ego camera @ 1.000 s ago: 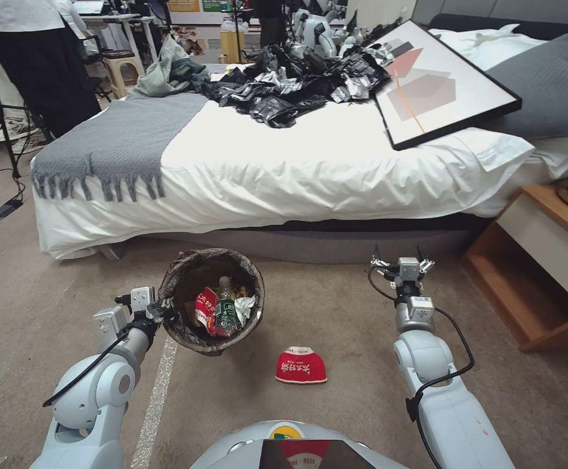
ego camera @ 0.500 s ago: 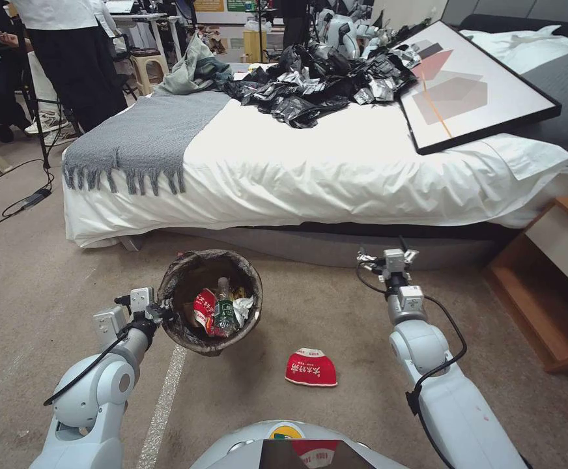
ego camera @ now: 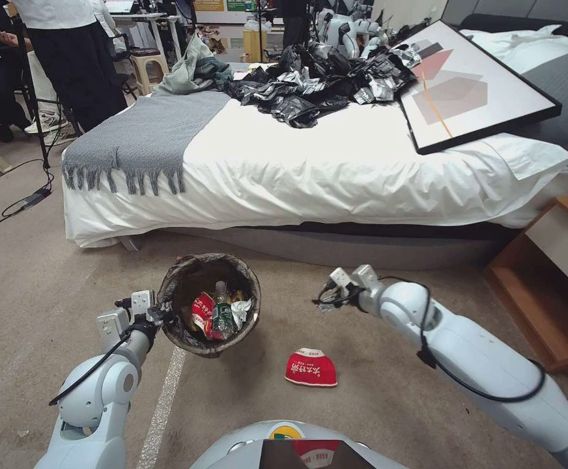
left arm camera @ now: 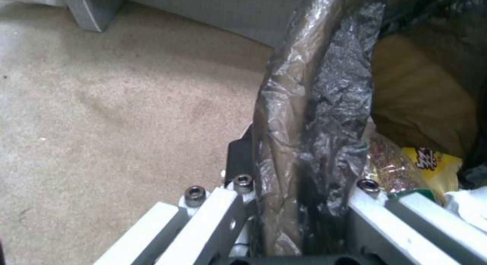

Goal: Pick up the trash bin, then pick up the garbage from the floor and place it into the trash bin.

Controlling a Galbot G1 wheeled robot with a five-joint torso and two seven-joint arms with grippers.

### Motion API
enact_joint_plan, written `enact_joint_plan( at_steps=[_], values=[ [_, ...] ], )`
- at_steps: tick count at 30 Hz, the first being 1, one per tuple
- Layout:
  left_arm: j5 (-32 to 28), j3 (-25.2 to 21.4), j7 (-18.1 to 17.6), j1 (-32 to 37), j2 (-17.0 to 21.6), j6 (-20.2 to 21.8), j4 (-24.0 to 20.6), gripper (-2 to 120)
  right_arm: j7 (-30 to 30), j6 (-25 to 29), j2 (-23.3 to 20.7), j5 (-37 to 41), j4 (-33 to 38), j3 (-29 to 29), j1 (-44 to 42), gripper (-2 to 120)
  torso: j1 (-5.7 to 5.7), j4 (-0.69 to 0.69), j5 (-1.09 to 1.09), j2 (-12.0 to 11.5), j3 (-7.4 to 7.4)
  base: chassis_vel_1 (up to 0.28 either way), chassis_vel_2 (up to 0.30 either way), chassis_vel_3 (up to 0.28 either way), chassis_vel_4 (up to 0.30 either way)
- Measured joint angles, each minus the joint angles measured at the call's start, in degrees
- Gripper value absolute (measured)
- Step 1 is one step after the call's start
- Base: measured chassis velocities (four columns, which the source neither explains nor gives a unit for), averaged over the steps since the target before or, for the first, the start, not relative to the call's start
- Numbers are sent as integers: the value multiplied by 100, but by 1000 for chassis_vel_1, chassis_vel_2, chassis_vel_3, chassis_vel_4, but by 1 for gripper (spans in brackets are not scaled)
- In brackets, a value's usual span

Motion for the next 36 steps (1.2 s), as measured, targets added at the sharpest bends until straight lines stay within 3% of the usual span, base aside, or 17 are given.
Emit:
enact_joint_plan(
  at_steps=[4,12,24,36],
  values=[
    [-6,5,-10,-8,-37,1,-78,0,97,22,222,28,-300,-730,483,100,0,0,0,0,0,0,0,0,0],
    [1,-35,71,1,-12,3,-30,0,319,69,397,239,-464,-1518,828,100,0,-1,-2,0,0,0,0,0,0],
    [25,-36,122,-84,1,4,69,0,589,96,417,557,-322,-2053,704,100,0,-1,-1,0,-1,0,0,0,0],
    [35,-77,147,-73,-14,3,101,0,636,104,227,436,-334,-1805,57,100,0,-2,0,0,-1,0,0,0,0]
  ],
)
